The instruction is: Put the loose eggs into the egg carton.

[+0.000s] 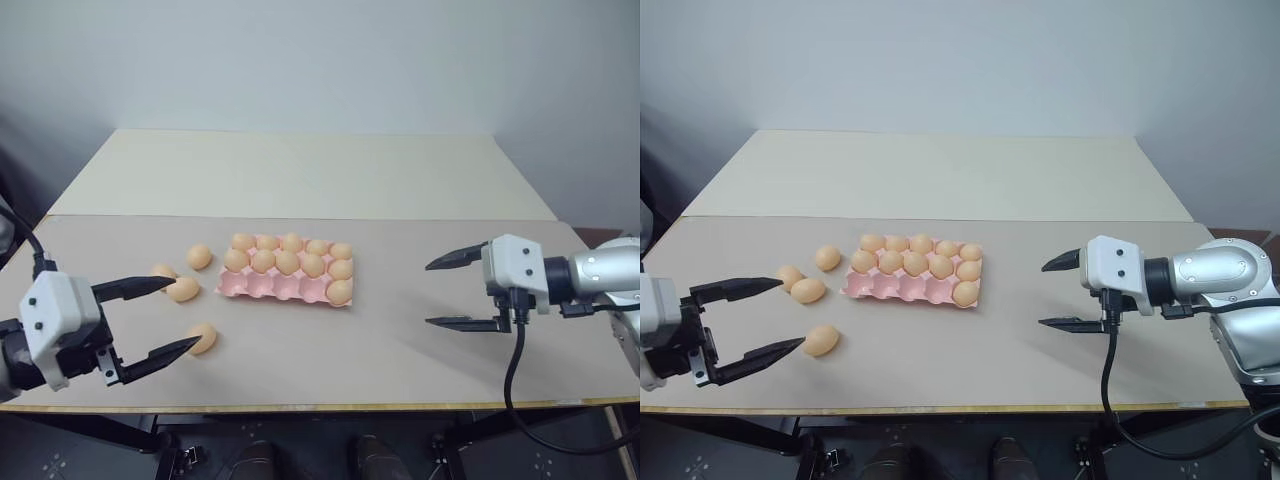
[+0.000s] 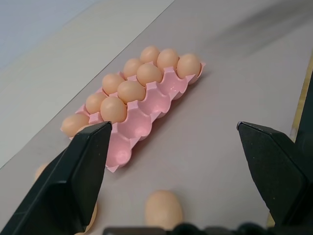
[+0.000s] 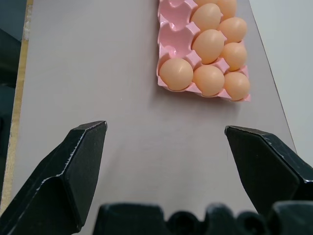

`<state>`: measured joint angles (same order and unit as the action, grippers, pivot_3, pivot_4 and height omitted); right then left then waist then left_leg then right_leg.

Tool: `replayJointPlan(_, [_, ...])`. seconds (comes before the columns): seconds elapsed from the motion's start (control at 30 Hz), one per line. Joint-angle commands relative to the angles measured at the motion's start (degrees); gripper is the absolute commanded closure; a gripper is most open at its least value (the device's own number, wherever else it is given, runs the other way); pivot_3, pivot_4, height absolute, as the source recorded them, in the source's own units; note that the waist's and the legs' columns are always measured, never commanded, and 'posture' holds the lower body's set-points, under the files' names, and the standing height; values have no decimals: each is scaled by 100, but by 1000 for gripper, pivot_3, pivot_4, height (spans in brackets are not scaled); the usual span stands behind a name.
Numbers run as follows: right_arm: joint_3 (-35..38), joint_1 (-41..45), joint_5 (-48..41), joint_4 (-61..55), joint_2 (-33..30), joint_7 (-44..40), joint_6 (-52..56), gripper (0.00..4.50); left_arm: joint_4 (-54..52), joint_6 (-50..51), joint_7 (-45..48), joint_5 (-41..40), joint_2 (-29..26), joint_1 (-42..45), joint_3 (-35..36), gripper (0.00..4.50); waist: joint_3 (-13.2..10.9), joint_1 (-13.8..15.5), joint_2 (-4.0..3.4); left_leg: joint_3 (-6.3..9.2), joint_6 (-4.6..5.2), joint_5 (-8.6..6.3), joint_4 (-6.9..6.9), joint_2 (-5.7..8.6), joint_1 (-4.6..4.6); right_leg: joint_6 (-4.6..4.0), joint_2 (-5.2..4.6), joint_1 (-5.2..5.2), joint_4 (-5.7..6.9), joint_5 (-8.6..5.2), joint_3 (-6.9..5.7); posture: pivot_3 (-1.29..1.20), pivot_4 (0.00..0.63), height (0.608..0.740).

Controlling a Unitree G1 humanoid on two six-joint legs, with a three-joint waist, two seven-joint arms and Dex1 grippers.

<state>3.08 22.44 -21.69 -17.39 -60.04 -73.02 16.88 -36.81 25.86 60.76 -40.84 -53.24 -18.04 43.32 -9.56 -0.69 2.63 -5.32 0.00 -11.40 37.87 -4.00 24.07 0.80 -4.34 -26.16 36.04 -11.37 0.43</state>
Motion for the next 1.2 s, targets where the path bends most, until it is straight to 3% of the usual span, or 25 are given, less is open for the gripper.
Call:
replayJointPlan(0.03, [121,120,-80,-54,-45,-4,13,0,-150,176,-27,-161,-104,1,224,37,0,-1,0,0,0,0,0,0,0,0,0,0,0,0,0,0,150,740])
replayJointPlan(0.5, [127,83,-85,-54,-42,-35,-8,0,-153,-148,-115,277,98,-55,115,37,0,0,0,0,0,0,0,0,0,0,0,0,0,0,0,0,150,740])
replayJointPlan(0.83, [-3,127,-65,-116,131,47,-12,0,216,-686,-417,746,780,-95,-201,37,0,1,0,0,0,0,0,0,0,0,2,1,1,0,1,0,150,740])
replayJointPlan(1.2, [35,-355,-59,-707,158,410,190,0,1458,-1192,-315,1498,712,179,-1332,37,0,10,0,0,0,0,0,0,1,0,0,0,-1,0,0,0,150,740])
